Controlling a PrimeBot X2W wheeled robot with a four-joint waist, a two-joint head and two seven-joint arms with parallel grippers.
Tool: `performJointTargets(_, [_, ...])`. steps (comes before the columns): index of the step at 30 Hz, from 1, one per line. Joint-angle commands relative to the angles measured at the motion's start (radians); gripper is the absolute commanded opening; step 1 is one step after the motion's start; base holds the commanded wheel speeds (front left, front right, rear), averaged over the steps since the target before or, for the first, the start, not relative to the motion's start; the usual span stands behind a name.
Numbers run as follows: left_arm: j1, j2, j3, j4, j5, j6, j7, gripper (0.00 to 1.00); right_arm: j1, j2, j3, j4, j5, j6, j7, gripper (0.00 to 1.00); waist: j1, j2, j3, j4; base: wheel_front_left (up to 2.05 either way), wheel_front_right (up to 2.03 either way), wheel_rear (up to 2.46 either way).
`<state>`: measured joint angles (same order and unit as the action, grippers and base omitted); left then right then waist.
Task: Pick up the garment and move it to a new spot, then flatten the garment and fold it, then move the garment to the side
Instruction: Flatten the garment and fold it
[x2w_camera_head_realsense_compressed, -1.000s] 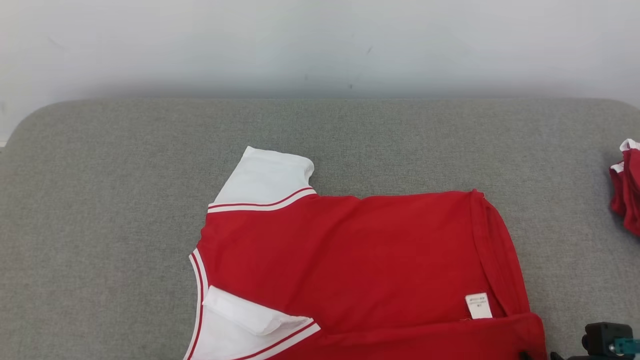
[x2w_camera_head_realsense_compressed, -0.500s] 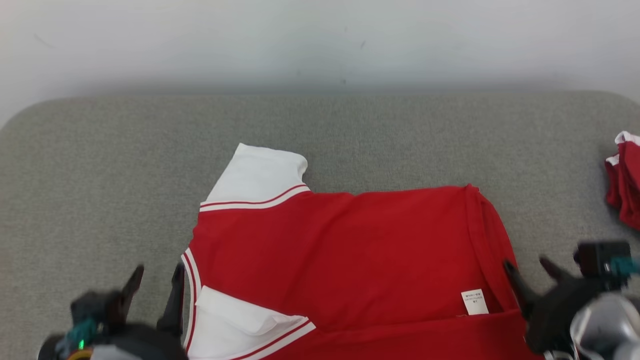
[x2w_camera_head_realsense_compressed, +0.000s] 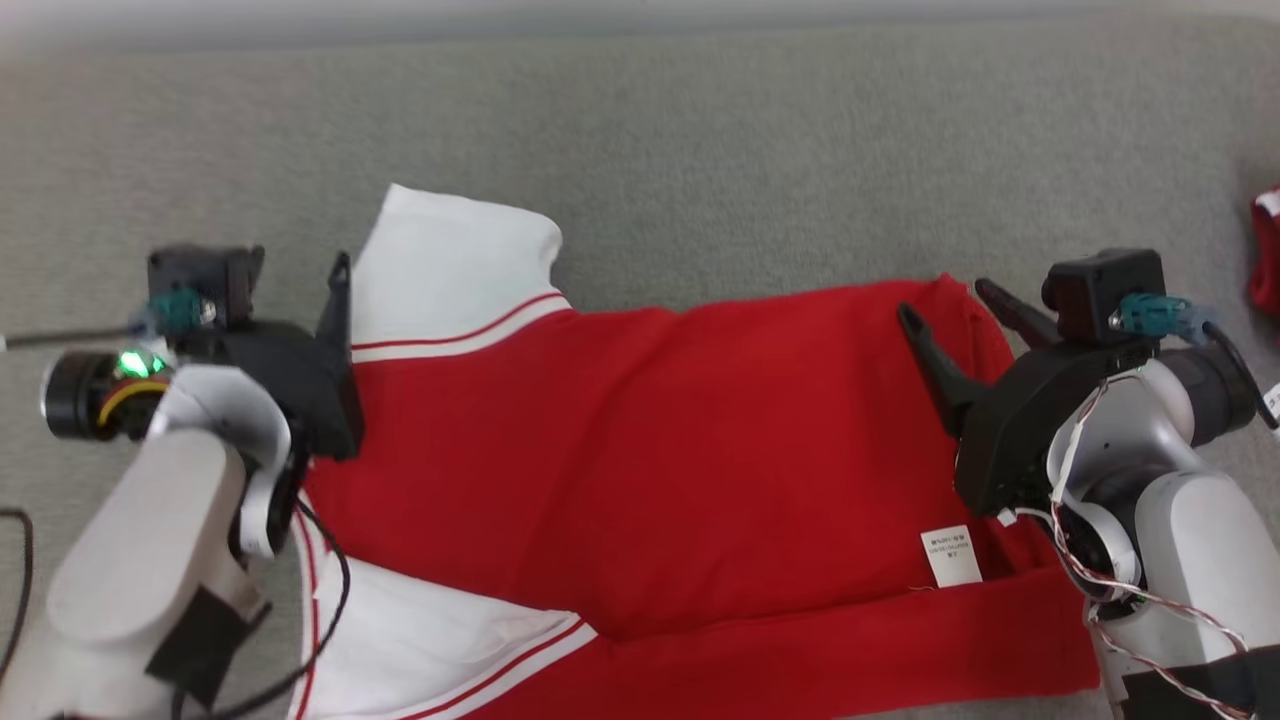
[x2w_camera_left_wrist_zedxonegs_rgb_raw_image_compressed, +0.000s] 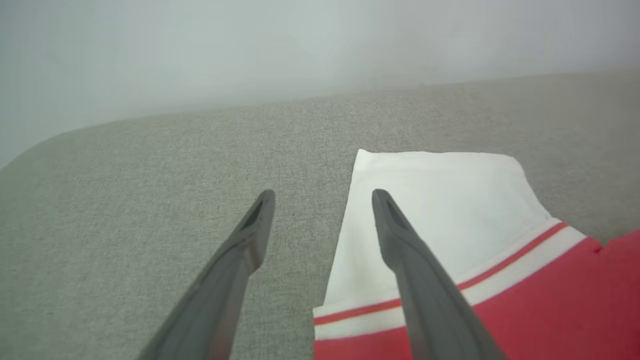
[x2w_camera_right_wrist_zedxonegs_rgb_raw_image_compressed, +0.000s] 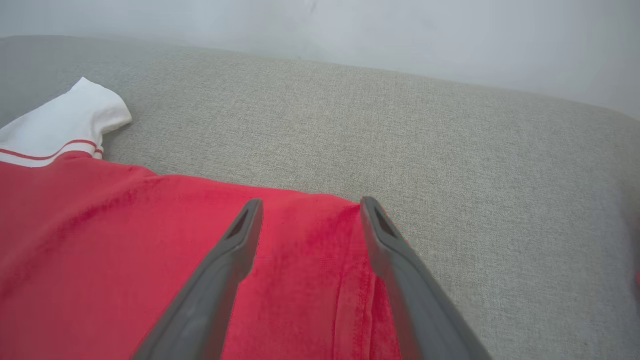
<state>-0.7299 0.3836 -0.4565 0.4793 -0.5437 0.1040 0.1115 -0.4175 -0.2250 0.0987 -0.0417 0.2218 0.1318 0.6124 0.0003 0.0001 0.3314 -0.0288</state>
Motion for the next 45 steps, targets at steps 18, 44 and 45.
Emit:
performJointTargets(18, [-0.23,0.037,-0.033,0.238,0.048,-0.007,0.098,1.0,0.001,-0.018,0.004,0.018,0.006,-0.003,-0.061,1.0,-0.0003,-0.0001,0.146,-0.118,0.0,0.0,0.0])
performJointTargets(44, [-0.258,0.02,-0.082,0.299,0.012,-0.08,0.174,0.0,-0.02,-0.014,0.05,0.012,0.008,-0.003,-0.042,1.0,-0.0003,-0.0001,0.156,-0.159,0.0,0.0,0.0])
performJointTargets(45, [-0.26,0.022,-0.083,0.3,0.01,-0.081,0.175,0.0,-0.025,-0.018,0.051,0.012,0.007,-0.003,-0.04,1.0,-0.0003,-0.0001,0.157,-0.16,0.0,0.0,0.0])
